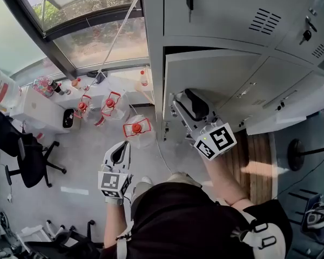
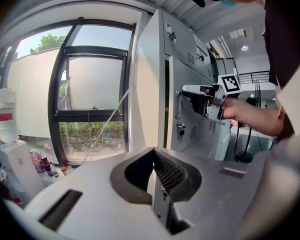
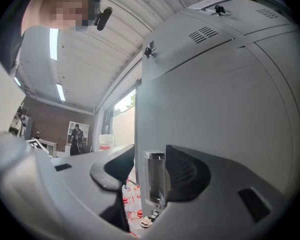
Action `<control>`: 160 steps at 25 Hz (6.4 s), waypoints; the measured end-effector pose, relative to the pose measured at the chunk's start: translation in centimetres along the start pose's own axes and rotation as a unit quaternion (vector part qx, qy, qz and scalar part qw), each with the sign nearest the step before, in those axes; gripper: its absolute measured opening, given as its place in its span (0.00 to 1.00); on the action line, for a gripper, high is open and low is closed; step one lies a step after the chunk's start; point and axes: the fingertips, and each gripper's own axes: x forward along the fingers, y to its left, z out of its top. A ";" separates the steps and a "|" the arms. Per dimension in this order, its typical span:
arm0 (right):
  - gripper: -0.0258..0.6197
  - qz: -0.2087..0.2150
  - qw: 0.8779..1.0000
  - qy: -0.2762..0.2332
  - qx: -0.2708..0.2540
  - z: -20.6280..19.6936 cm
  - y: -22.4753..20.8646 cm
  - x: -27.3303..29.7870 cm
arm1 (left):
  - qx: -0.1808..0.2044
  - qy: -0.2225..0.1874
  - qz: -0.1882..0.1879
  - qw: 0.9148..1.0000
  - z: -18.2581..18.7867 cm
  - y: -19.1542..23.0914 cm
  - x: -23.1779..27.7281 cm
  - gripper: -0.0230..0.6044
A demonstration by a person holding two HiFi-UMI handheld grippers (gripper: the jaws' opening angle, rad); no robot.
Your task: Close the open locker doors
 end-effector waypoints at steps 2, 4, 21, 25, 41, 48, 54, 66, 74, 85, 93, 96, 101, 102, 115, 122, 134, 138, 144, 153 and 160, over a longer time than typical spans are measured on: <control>0.33 0.006 1.000 0.000 0.006 -0.2 -0.4 0.5 | -0.002 0.000 0.011 1.000 0.2 0.0 0.0 0.05; 0.33 0.012 1.000 0.000 0.010 -0.4 -0.8 0.9 | -0.002 -0.003 0.018 1.000 0.1 0.0 -0.1 0.05; 0.33 0.015 1.000 0.004 0.018 -0.6 -2.3 1.6 | -0.010 -0.001 0.036 0.999 -0.6 -0.4 -0.4 0.05; 0.33 0.009 1.000 0.005 0.016 -0.4 -1.8 1.0 | -0.009 -0.003 0.026 1.000 -0.5 -0.4 -0.6 0.05; 0.30 -0.128 0.992 0.017 -0.006 0.0 0.2 -7.3 | 0.023 -0.007 -0.124 0.992 -0.2 -2.7 0.6 0.05; 0.29 -0.240 0.970 0.020 -0.017 0.6 -0.5 -15.3 | 0.050 -0.003 -0.228 0.972 0.0 -7.1 2.6 0.05; 0.29 -0.332 0.943 0.009 -0.024 1.7 -2.5 -24.7 | 0.083 -0.006 -0.313 0.946 1.1 -14.4 5.8 0.05; 0.28 -0.429 0.903 -0.019 -0.029 4.9 -10.1 -45.5 | 0.088 -0.039 -0.407 0.908 6.3 -35.6 12.5 0.05; 0.28 -0.482 0.875 -0.024 -0.034 6.6 -13.6 -54.8 | 0.108 -0.050 -0.465 0.877 8.4 -46.8 15.6 0.05; 0.28 -0.555 0.829 -0.025 -0.056 7.7 -22.9 -58.8 | 0.138 -0.066 -0.554 0.818 11.0 -56.9 25.1 0.05; 0.28 -0.585 0.805 -0.040 -0.086 10.8 -30.2 -59.5 | 0.148 -0.084 -0.596 0.785 14.9 -60.4 29.8 0.05; 0.28 -0.590 0.800 -0.040 -0.100 11.8 -32.3 -60.0 | 0.149 -0.072 -0.598 0.784 15.2 -60.5 31.1 0.05; 0.28 -0.588 0.799 -0.043 -0.121 14.6 -35.7 -61.4 | 0.152 -0.074 -0.592 0.788 16.0 -60.8 32.6 0.05; 0.28 -0.587 0.799 -0.043 -0.126 15.1 -36.4 -61.7 | 0.152 -0.075 -0.590 0.789 16.1 -60.9 32.8 0.05; 0.31 -0.545 0.825 -0.041 -0.145 19.6 -44.9 -64.8 | 0.138 -0.055 -0.534 0.833 16.0 -63.3 35.3 0.05; 0.33 -0.515 0.842 -0.045 -0.156 21.6 -48.5 -66.1 | 0.134 -0.046 -0.502 0.853 15.2 -65.0 36.0 0.05; 0.39 -0.462 0.866 -0.083 -0.175 24.9 -53.0 -67.3 | 0.121 -0.031 -0.436 0.892 14.2 -65.5 36.9 0.05; 0.40 -0.437 0.876 -0.108 -0.172 26.0 -53.4 -67.5 | 0.116 -0.026 -0.421 0.899 13.8 -65.8 36.7 0.05; 0.41 -0.403 0.889 -0.151 -0.159 27.7 -53.1 -67.6 | 0.113 -0.021 -0.411 0.904 13.3 -66.3 36.6 0.05; 0.41 -0.375 0.897 -0.187 -0.144 28.6 -52.0 -67.4 | 0.109 -0.019 -0.403 0.908 13.0 -65.8 36.5 0.05; 0.31 -0.376 0.893 -0.198 -0.149 28.5 -50.3 -66.9 | 0.112 -0.017 -0.413 0.904 12.8 -64.9 36.6 0.05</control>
